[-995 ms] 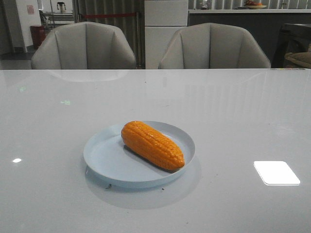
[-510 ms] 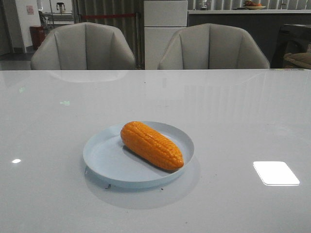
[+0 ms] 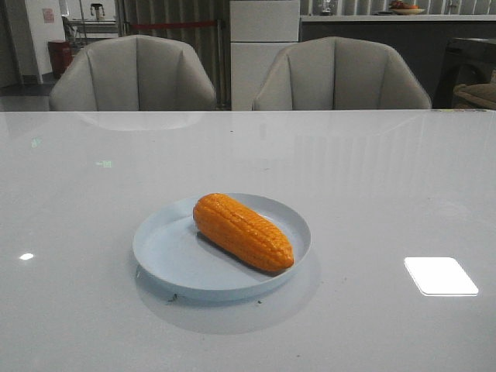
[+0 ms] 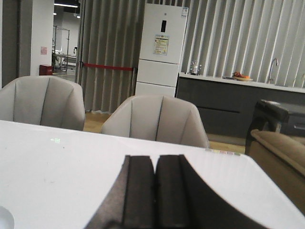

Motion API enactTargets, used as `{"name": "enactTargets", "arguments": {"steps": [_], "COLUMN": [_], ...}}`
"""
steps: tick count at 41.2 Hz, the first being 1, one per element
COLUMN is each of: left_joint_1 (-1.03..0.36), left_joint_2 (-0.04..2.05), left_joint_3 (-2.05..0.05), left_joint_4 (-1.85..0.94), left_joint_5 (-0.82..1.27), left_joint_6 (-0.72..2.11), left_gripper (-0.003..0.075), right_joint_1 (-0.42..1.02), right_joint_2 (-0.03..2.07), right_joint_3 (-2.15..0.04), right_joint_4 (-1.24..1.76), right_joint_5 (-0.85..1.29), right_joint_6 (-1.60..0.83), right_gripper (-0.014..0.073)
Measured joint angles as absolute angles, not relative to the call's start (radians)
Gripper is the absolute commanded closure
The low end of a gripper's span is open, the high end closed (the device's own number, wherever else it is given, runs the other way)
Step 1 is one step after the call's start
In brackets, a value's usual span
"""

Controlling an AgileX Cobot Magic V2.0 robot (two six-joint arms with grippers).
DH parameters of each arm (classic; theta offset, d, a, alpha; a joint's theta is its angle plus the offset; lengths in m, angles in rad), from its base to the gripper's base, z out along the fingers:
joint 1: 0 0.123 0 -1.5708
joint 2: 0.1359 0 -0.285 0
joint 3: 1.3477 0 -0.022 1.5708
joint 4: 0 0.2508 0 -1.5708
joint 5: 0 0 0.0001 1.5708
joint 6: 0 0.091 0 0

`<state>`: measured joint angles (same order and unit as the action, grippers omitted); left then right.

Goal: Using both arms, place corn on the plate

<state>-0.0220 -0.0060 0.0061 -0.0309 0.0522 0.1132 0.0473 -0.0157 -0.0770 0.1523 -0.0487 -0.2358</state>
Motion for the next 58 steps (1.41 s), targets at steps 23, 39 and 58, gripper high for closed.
{"name": "enactTargets", "arguments": {"steps": [23,39,58], "left_joint_1": [-0.022,-0.022,-0.022], "left_joint_2": [-0.006,-0.006,-0.006], "left_joint_3": [0.006,0.006,0.006], "left_joint_4": [-0.031,-0.031,-0.031], "left_joint_5": [0.052,0.052,0.052], "left_joint_6": [0.113,0.113,0.113], "left_gripper": [0.0631,0.0631,0.0631], "right_joint_1": [0.047,0.047,0.047], "right_joint_2": [-0.016,-0.016,-0.016], "right_joint_3": [0.03,0.03,0.03], "right_joint_4": [0.147,0.146,0.146], "right_joint_5": [0.049,0.051,0.053], "right_joint_6": [-0.217,-0.217,-0.217], "right_gripper": [0.0542,0.0542,0.0542]}}
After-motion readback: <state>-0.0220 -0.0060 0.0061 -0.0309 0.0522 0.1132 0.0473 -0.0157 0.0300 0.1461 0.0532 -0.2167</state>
